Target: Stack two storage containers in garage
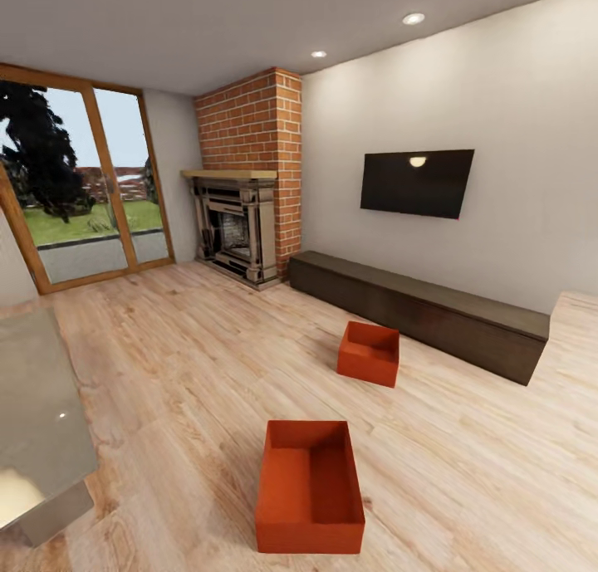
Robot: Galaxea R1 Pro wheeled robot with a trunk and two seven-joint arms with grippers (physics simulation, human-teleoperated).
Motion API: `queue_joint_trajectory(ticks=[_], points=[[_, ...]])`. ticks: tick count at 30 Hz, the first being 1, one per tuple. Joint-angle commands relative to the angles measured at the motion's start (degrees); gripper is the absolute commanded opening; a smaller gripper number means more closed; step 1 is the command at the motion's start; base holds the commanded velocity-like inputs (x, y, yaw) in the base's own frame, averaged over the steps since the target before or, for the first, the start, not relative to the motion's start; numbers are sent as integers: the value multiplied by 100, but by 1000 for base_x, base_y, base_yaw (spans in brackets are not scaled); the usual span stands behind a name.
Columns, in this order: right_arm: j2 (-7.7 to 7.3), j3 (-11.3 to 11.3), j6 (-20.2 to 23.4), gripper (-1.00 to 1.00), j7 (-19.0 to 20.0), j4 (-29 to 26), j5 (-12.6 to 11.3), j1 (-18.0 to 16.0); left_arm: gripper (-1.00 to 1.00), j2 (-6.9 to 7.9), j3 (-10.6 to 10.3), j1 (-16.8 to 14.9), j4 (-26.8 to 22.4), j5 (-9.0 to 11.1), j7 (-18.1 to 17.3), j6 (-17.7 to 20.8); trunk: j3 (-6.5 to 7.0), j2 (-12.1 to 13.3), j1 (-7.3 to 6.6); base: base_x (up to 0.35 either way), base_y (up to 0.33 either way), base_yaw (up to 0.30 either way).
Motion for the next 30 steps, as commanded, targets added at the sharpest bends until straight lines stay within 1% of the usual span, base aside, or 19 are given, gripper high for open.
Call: queue_joint_trajectory(ticks=[1,8,30], points=[[-1,33,-34,100,20,17,-33,-7,100,-3,4,-2,2,28,2,-15,-5,-3,0,45,0,7],[-1,33,-35,100,20,17,-33,-7,100,-7,4,-2,6,31,2,-14,-5,-3,0,193,0,2],[-2,33,-43,100,22,17,-41,-7,100,-8,4,0,6,32,2,-15,-5,-3,0,276,0,0]])
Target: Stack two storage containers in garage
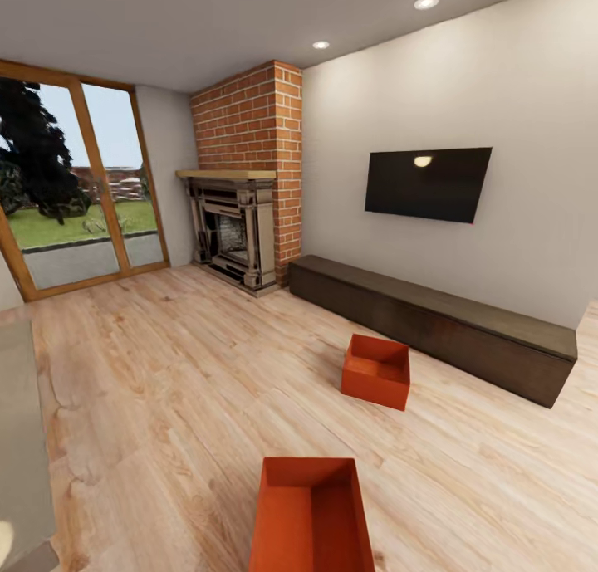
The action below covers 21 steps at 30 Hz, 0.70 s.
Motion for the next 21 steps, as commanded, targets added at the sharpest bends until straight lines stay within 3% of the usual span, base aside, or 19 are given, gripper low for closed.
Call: queue_joint_trajectory(ticks=[1,13,21], points=[[0,33,-34,100,19,17,-34,-7,100,-2,3,-2,0,28,2,-14,-5,-3,3,277,0,0],[1,31,-34,100,18,17,-34,-7,100,-8,2,-3,0,26,2,-14,-5,-3,3,266,0,0],[13,11,-42,100,16,18,-46,-7,100,-8,3,-3,0,19,2,-14,-5,-3,3,28,0,-108]])
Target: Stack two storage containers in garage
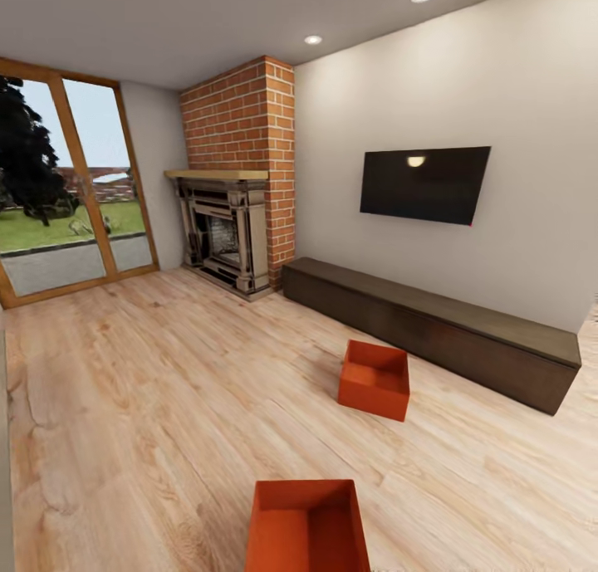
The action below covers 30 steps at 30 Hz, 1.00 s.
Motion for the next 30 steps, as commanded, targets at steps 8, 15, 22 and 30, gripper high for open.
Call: queue_joint_trajectory(ticks=[8,15,22,30], points=[[-10,29,-33,100,21,17,-41,-8,100,-1,3,-2,1,28,2,-17,-6,-3,0,1,0,-109],[-3,29,-33,100,21,16,-41,-8,100,6,3,-2,1,29,2,-17,-6,-3,0,0,0,-43],[0,29,-23,100,21,16,-62,-8,100,8,3,-2,1,28,2,-17,-6,-3,0,0,0,-67],[-19,36,-24,100,21,16,-30,-8,100,0,3,-2,1,36,2,-17,-6,-3,0,0,0,-3]])
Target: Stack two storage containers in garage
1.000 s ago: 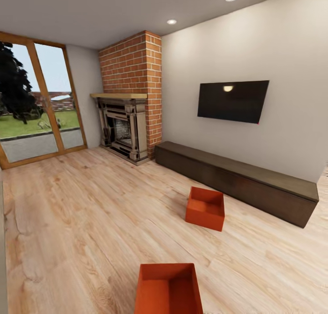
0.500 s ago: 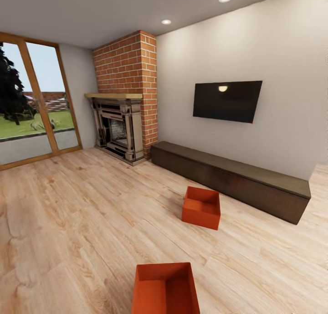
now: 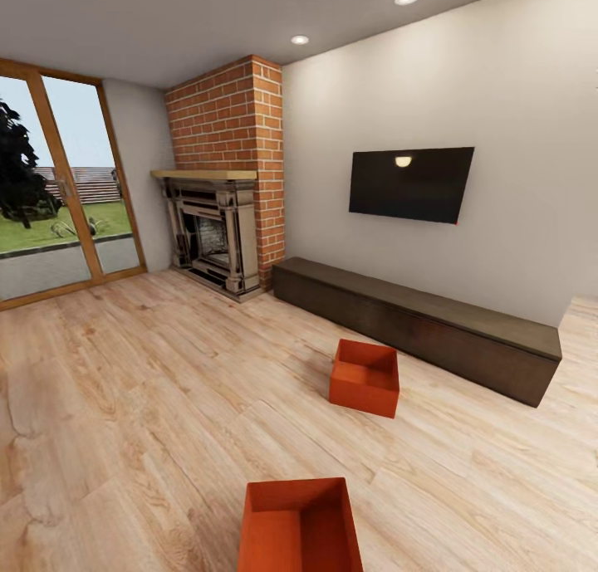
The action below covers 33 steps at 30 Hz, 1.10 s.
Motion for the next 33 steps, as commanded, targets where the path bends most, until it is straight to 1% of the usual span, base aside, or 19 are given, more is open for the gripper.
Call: queue_joint_trajectory(ticks=[1,8,14,22,26,33], points=[[-1,34,-34,100,20,17,-32,-7,100,-2,4,-2,0,28,2,-15,-5,-3,0,0,0,0],[-3,43,-34,100,20,17,-17,-7,100,-10,4,-2,0,28,2,-15,-5,-3,0,0,-6,0],[1,44,-42,100,20,17,-17,-7,100,-1,4,-2,-5,28,2,-15,-5,-3,0,0,-118,0],[21,44,-43,100,20,19,-27,-7,100,15,4,-2,-8,28,2,-15,-5,-3,0,0,-14,3],[7,44,-41,100,20,17,-25,-7,100,15,4,-2,-8,28,2,-15,-5,-3,0,0,0,138],[-2,44,-43,100,20,17,-24,-7,100,15,4,-2,-8,28,2,-15,-5,-3,0,0,0,24]])
